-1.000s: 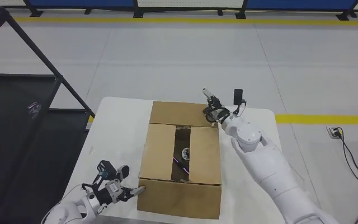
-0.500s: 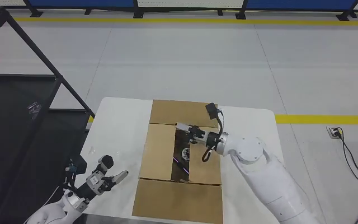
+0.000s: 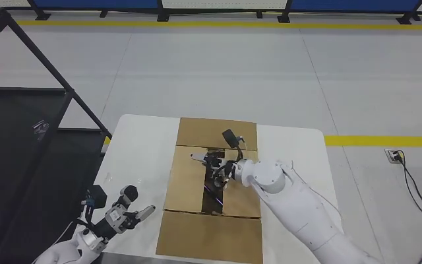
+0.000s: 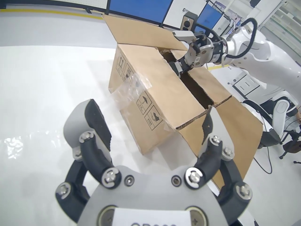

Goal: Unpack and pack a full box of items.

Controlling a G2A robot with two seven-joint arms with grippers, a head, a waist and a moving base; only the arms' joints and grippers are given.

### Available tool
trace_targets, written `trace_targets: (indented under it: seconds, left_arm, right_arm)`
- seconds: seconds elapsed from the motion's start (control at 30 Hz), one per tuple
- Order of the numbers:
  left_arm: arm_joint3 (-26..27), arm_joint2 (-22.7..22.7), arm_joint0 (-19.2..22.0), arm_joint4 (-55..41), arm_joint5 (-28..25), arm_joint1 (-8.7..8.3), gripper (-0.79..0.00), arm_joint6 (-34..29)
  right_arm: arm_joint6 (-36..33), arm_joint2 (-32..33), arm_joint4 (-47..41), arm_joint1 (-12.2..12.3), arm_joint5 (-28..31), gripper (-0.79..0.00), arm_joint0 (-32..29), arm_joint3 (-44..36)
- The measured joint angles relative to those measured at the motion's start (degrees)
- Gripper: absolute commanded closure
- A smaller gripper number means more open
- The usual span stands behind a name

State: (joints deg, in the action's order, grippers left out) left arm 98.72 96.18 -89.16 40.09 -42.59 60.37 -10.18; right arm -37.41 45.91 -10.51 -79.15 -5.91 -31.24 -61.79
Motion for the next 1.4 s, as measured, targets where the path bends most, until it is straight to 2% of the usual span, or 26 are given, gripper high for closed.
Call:
trace_targets:
  seconds: [0.27,0.5,0.67,0.8,0.87,1.13,1.4]
  left_arm:
    - [2.29,-0.27,-1.06,2.74,-0.1,-0.12,-0.785,-0.19]
    - [6.38,-0.74,-2.76,8.17,0.11,-0.26,-0.785,-0.63]
    - [8.48,-1.82,-3.31,10.24,2.05,-0.19,-0.785,-0.77]
    - [9.48,-2.69,-3.14,12.59,5.09,-0.05,-0.785,-0.16]
    - [9.74,-3.12,-3.2,13.53,6.63,0.06,-0.785,0.71]
    - [9.08,-3.54,-2.67,8.26,11.29,0.49,-0.785,2.78]
    - [8.32,-2.04,-2.18,3.85,12.41,0.56,-0.785,3.17]
  right_arm:
    - [-3.41,0.62,-7.79,-1.83,5.06,-0.785,2.28,4.36]
    - [-6.04,2.44,-12.07,-2.31,8.06,-0.785,2.22,2.29]
    - [-3.13,2.49,-12.85,-2.92,9.02,-0.785,1.44,-1.51]
    - [5.37,0.76,-11.15,-4.12,9.29,-0.785,0.56,-5.44]
    - [6.31,-0.14,-10.92,-4.56,9.55,-0.785,0.36,-6.75]
    - [4.91,-2.12,-11.11,-6.13,11.7,-0.785,0.99,-6.78]
    - [2.47,-3.07,-10.79,-7.28,12.02,-0.785,1.86,-4.87]
